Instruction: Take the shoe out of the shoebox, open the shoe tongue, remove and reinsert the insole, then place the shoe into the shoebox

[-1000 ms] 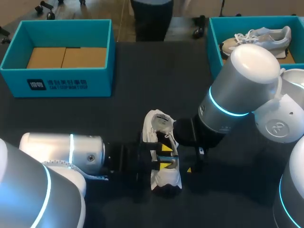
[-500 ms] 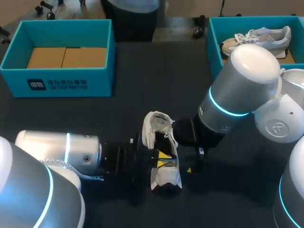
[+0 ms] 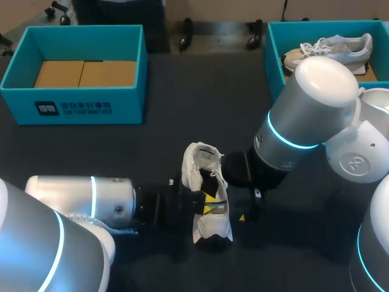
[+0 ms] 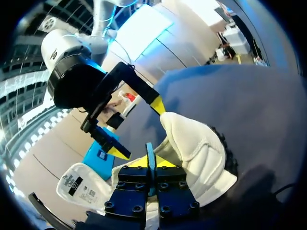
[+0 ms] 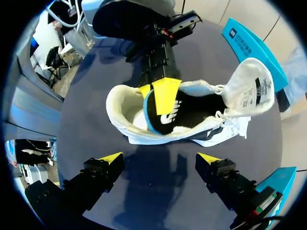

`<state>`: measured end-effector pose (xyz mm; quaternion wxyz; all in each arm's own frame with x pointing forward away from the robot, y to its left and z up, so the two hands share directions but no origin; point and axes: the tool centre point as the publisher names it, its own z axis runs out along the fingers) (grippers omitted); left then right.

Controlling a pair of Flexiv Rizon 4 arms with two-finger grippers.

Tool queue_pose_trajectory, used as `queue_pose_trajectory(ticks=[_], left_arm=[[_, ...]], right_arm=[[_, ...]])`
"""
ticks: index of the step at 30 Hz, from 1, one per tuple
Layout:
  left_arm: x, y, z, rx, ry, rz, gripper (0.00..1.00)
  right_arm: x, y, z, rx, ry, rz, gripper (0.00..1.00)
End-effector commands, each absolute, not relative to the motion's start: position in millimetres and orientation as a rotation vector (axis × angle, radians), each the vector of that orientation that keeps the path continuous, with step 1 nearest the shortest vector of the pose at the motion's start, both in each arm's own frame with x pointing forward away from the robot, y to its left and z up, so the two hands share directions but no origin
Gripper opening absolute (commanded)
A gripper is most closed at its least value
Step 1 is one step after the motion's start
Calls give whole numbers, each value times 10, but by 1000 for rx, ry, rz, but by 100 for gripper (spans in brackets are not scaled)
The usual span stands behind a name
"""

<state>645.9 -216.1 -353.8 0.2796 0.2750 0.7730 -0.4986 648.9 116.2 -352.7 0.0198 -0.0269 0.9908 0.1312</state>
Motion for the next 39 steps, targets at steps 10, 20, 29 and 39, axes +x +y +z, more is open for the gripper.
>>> queue_pose_trajectory(ticks=[10, 20, 29, 39], left_arm=[[6333, -2062, -3330, 738, 2101, -1459, 37], [6358, -2165, -3503, 806, 2104, -1332, 0], [6477, -2158, -3589, 774, 2123, -1279, 0], [6369, -2030, -3349, 741, 2161, -1430, 49]], right_arm=[[6485, 1172, -3543, -84, 3074, 406, 100], [6485, 1172, -3543, -84, 3074, 406, 100], [6485, 1172, -3543, -84, 3074, 406, 100], [6485, 1172, -3543, -84, 3074, 406, 100]])
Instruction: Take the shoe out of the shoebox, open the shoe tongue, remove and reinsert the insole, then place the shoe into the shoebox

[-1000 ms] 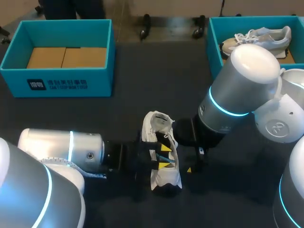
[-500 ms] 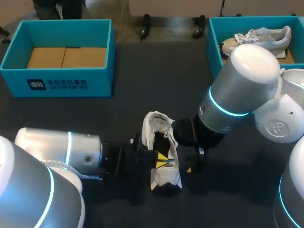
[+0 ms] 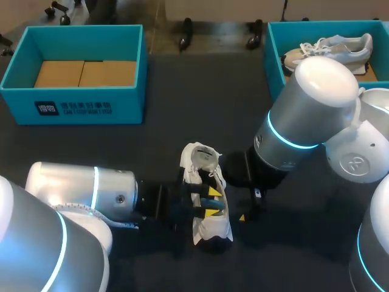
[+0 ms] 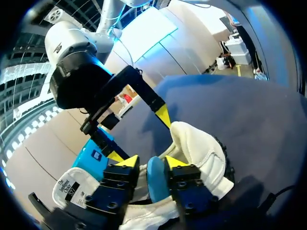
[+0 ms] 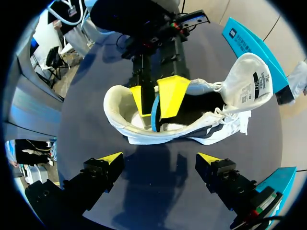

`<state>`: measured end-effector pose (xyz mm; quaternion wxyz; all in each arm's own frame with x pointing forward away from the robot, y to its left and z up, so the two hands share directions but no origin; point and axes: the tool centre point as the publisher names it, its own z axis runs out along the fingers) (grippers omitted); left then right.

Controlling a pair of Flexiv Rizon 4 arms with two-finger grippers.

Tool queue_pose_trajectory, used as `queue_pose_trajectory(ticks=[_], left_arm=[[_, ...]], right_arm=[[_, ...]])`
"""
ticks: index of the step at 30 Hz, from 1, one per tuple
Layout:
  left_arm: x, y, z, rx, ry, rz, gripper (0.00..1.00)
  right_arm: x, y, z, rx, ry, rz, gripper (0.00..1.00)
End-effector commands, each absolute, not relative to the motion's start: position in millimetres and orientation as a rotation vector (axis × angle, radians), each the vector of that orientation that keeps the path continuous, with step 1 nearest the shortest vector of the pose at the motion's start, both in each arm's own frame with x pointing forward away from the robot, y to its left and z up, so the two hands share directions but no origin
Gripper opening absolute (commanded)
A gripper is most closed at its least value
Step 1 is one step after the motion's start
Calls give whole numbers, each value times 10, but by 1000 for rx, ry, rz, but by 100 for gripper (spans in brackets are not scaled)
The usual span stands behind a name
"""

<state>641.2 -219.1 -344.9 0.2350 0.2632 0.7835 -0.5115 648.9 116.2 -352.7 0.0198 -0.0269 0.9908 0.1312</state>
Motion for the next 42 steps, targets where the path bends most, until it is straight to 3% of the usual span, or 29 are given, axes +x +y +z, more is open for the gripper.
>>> queue_pose_trajectory(ticks=[1, 19, 42], left_arm=[[6363, -2021, -3324, 742, 2160, -1436, 49], [6309, -1770, -3053, 784, 2281, -1496, 46], [6356, -1541, -2785, 1132, 2638, -1207, 38]], right_arm=[[6485, 1172, -3543, -84, 3074, 406, 100], [6484, 1134, -3482, -90, 3068, 411, 100], [6527, 97, -3097, -156, 3095, 369, 100]])
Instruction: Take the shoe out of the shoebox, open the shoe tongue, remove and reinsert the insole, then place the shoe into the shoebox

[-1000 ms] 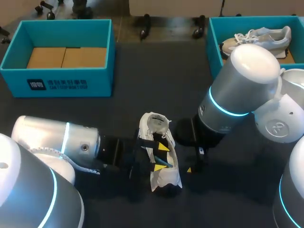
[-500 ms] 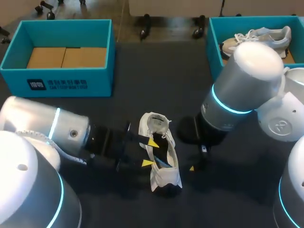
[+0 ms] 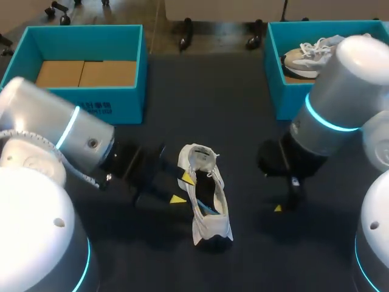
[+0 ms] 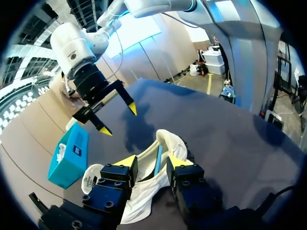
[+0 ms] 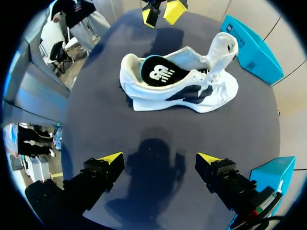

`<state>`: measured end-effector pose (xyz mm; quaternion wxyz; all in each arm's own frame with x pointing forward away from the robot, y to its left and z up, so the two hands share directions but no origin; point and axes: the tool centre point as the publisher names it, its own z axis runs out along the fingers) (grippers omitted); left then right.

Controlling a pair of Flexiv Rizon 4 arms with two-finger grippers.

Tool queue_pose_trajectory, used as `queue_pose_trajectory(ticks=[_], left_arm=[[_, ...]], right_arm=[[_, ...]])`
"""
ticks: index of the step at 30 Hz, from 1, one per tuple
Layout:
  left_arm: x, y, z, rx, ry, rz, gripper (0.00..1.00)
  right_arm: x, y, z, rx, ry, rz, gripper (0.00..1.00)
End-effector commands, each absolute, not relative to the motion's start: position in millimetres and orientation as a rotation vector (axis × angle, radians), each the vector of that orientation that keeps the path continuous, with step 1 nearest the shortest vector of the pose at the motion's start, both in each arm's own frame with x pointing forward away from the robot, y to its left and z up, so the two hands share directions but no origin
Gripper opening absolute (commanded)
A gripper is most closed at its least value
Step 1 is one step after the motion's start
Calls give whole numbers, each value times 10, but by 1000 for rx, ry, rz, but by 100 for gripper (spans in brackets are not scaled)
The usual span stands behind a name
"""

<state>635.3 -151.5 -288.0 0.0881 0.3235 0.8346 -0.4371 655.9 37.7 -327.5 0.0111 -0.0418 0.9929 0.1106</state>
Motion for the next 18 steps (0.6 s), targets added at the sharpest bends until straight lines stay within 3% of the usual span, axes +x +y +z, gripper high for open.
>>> queue_pose_trajectory(ticks=[1, 6, 7, 18], left_arm=[[6352, -1546, -2779, 1154, 2646, -1181, 36], [6346, -1601, -2739, 1243, 2725, -1037, 17], [6351, -1610, -2729, 1253, 2753, -1012, 0], [6375, -1599, -2720, 1181, 2754, -1179, 0]], right_arm=[[6534, 58, -3083, -176, 3093, 386, 100], [6550, -67, -3064, -199, 3096, 430, 100], [6550, -67, -3064, -199, 3096, 430, 100], [6550, -67, -3064, -199, 3096, 430, 100]])
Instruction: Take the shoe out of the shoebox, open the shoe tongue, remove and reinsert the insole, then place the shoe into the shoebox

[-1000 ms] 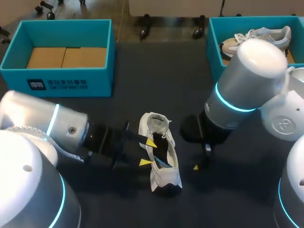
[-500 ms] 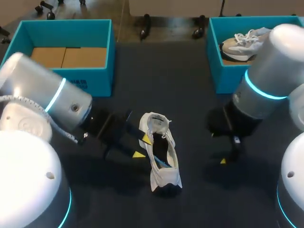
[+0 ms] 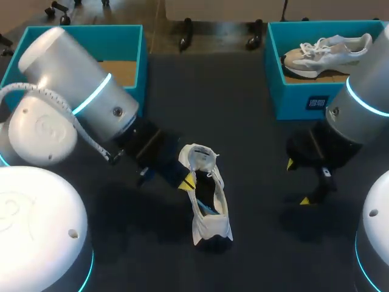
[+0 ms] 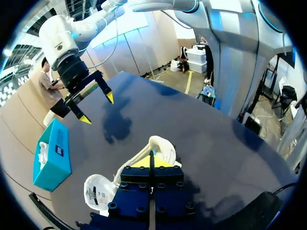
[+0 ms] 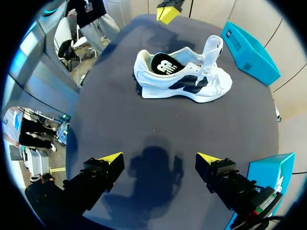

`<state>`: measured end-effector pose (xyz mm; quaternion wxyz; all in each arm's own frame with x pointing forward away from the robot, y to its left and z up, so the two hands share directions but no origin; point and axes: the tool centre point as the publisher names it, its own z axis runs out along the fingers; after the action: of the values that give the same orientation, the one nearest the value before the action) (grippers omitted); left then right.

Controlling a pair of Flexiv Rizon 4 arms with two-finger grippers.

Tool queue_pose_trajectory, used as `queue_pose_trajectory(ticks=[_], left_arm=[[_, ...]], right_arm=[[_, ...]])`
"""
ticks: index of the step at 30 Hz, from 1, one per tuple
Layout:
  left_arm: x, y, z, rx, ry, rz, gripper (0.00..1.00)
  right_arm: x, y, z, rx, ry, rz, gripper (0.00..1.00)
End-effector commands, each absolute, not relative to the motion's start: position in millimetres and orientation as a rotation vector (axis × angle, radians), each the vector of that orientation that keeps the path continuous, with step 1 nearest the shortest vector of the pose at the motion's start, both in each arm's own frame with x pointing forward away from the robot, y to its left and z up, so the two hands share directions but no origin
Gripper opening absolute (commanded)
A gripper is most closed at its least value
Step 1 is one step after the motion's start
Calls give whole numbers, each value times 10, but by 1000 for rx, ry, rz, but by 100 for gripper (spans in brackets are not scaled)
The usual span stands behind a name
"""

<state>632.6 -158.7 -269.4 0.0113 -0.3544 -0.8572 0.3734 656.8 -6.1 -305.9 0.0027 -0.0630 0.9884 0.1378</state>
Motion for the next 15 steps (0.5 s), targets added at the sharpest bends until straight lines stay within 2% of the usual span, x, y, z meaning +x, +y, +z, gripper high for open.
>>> queue_pose_trajectory(ticks=[1, 9, 15], left_arm=[[6375, -1599, -2720, -1123, -2619, 1121, 0], [6375, -1599, -2720, -1123, -2619, 1121, 0], [6335, -1614, -2677, -1469, -2481, 869, 0]], right_arm=[[6550, -67, -3064, -199, 3096, 430, 100], [6550, -67, -3064, -199, 3096, 430, 100], [6592, -262, -3001, -222, 3104, 428, 100]])
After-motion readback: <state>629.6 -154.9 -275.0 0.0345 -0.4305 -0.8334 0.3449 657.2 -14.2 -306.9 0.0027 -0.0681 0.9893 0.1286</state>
